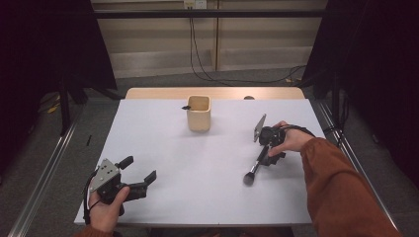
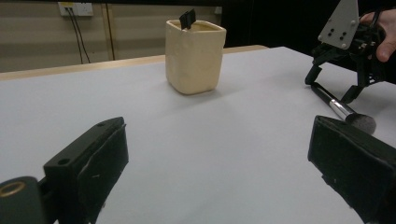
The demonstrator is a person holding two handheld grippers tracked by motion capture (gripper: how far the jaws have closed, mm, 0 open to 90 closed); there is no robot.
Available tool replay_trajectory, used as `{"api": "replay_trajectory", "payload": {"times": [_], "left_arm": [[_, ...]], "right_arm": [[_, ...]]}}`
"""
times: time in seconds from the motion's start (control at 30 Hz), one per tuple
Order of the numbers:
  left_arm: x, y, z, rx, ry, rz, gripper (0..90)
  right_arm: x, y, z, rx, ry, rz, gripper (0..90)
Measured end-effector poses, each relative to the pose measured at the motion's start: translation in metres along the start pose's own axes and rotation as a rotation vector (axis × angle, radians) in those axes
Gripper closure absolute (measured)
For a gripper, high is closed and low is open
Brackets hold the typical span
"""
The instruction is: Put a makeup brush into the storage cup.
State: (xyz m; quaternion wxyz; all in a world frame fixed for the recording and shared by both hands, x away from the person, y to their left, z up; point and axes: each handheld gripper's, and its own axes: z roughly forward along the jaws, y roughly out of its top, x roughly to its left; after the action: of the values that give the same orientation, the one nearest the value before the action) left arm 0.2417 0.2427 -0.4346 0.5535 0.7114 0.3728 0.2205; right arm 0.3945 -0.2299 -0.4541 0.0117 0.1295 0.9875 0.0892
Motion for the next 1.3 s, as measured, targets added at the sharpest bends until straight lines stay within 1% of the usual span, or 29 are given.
{"api": "replay_trajectory", "payload": {"times": [0.1, 0.17, 0.23, 0.3, 0.37, 0.4, 0.43, 0.53, 0.6, 0.63, 0.73, 0.8, 0.83, 0.87, 0.97, 1.07, 1.1, 1.2, 1.27, 1.3], "left_arm": [[-0.001, 0.000, 0.000, 0.003, 0.000, 0.000, 4.9], [-0.001, 0.000, 0.000, 0.004, 0.001, 0.000, 4.9], [-0.001, 0.000, 0.000, 0.005, 0.001, 0.000, 4.9], [-0.001, 0.000, 0.001, 0.006, -0.002, 0.003, 5.0], [-0.001, 0.000, 0.001, 0.010, -0.002, 0.008, 4.9], [-0.001, 0.000, 0.001, 0.010, -0.001, 0.008, 4.9], [-0.001, 0.000, 0.001, 0.010, -0.001, 0.006, 4.9], [0.000, 0.000, 0.001, 0.011, -0.001, 0.009, 4.9], [-0.001, 0.000, 0.001, 0.011, -0.001, 0.006, 5.0], [-0.001, 0.000, 0.002, 0.013, -0.002, 0.010, 4.9], [0.000, 0.000, 0.002, 0.015, -0.003, 0.013, 4.9], [0.000, 0.000, 0.002, 0.014, -0.005, 0.012, 4.9], [0.000, 0.000, 0.002, 0.013, -0.005, 0.012, 4.9], [0.000, 0.000, 0.002, 0.014, -0.006, 0.012, 4.9], [-0.001, 0.000, 0.002, 0.012, -0.006, 0.011, 5.0], [-0.001, 0.000, 0.002, 0.014, -0.007, 0.011, 4.9], [0.000, 0.000, 0.002, 0.015, -0.006, 0.010, 4.9], [0.000, 0.000, 0.002, 0.017, -0.005, 0.007, 4.9], [0.000, 0.000, 0.002, 0.017, -0.005, 0.008, 4.9], [0.000, 0.000, 0.002, 0.017, -0.004, 0.007, 4.9]], "right_arm": [[-0.001, 0.000, 0.001, 0.017, 0.012, 0.012, 15.9], [0.000, 0.000, 0.004, 0.031, 0.014, 0.004, 16.2], [0.000, 0.000, 0.003, 0.033, 0.016, 0.008, 17.4], [0.001, 0.000, 0.003, 0.031, 0.019, 0.002, 20.0], [0.001, 0.000, 0.002, 0.025, 0.022, -0.013, 22.4], [0.001, 0.000, 0.002, 0.023, 0.022, -0.010, 23.3], [0.001, 0.000, 0.002, 0.020, 0.022, -0.021, 24.4], [0.002, 0.001, 0.001, 0.009, 0.006, -0.036, 26.6], [0.003, 0.002, 0.000, 0.015, 0.000, -0.034, 24.9], [0.003, 0.002, 0.001, 0.012, -0.011, -0.047, 23.9], [0.003, 0.002, 0.000, 0.008, 0.002, -0.059, 28.6], [0.005, 0.002, -0.001, 0.005, 0.020, -0.056, 36.4], [0.006, 0.001, -0.001, 0.006, 0.027, -0.065, 38.5], [0.006, 0.001, -0.001, -0.003, 0.023, -0.081, 40.4], [0.008, 0.002, -0.002, 0.009, 0.032, -0.079, 45.0], [0.009, 0.003, -0.002, 0.008, 0.033, -0.104, 49.8], [0.011, 0.003, -0.003, 0.018, 0.035, -0.091, 52.1], [0.012, 0.004, -0.003, 0.018, 0.044, -0.118, 58.3], [0.013, 0.005, -0.004, 0.028, 0.052, -0.112, 61.2], [0.013, 0.005, -0.004, 0.023, 0.055, -0.118, 62.7]]}}
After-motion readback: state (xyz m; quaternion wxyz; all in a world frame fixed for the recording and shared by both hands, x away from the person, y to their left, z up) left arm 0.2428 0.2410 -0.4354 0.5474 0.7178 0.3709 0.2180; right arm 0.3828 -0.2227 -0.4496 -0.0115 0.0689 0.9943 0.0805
